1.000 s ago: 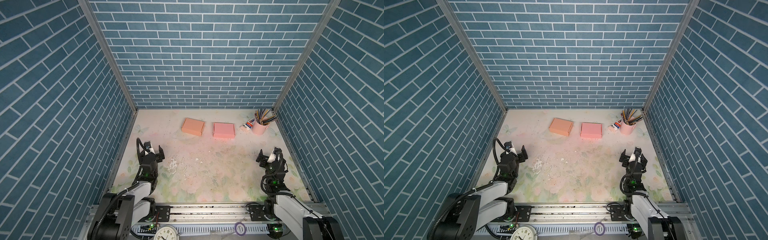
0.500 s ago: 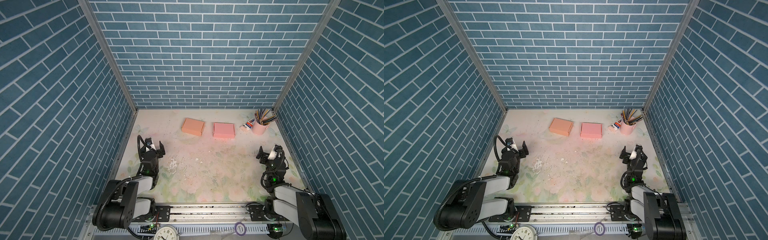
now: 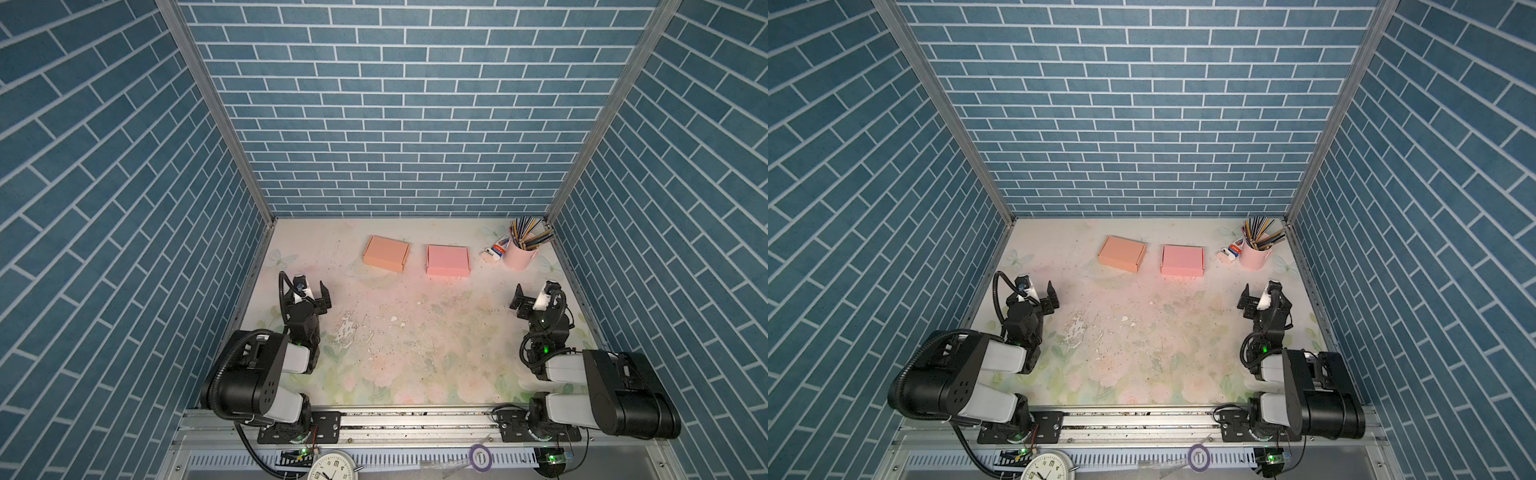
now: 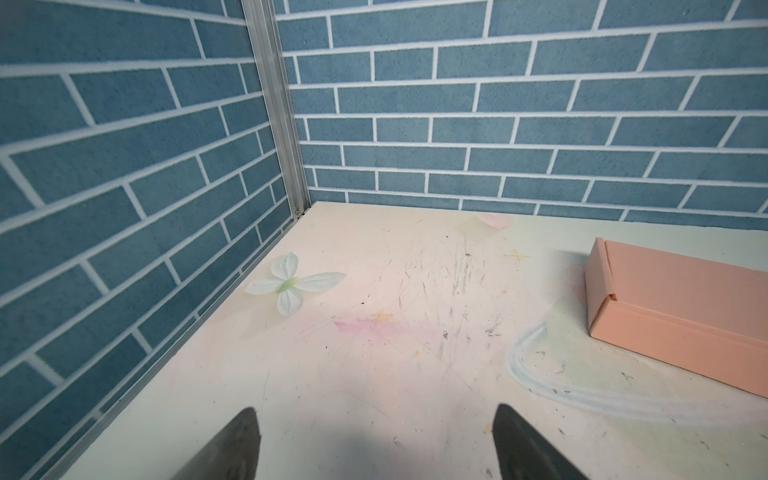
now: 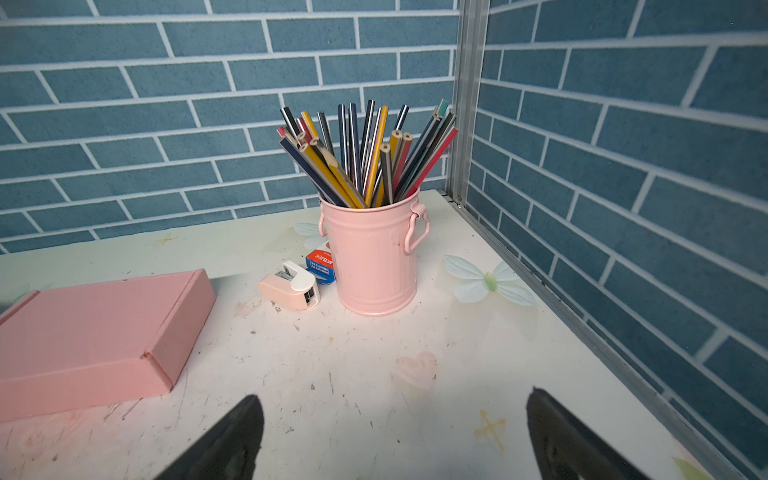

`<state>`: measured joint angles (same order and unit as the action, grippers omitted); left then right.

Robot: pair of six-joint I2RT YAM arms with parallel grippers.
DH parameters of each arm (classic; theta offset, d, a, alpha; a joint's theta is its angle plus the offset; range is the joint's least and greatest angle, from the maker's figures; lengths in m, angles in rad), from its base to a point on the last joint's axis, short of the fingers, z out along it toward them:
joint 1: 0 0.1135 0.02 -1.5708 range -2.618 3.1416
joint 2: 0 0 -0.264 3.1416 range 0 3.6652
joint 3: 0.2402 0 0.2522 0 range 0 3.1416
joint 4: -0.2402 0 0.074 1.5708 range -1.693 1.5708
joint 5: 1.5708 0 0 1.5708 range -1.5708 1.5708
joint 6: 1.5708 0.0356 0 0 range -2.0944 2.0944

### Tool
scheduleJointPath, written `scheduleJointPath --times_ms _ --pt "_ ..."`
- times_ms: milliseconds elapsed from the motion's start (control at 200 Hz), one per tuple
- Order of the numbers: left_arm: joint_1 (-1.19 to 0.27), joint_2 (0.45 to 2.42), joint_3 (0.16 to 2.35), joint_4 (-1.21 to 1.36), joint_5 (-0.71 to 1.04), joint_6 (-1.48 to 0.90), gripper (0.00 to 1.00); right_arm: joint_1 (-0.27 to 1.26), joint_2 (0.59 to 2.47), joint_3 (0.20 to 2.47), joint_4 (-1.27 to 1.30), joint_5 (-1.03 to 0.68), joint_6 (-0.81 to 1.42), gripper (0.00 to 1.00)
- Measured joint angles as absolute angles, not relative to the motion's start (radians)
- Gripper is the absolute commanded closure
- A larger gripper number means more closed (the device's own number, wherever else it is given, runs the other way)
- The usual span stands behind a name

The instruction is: Fold the paper box

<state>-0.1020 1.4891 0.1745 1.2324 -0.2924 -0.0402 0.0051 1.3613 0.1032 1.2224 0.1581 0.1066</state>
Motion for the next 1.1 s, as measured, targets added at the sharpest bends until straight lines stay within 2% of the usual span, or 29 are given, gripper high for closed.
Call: scheduleJointPath --times_ms 260,570,1100 --pt "-0.094 1.504 0.232 1.204 -0.293 -0.04 0.12 -0.001 1.493 0.119 1.297 0.141 0.096 0.02" --pt "-0.094 1.504 0.237 1.185 -0.294 -0.04 0.12 -0.003 1.504 0.239 1.213 0.145 0.097 0.02" --pt "-0.094 1.504 0.237 1.185 -0.293 -0.04 0.12 -0.003 1.506 0.241 1.18 0.146 0.097 0.02"
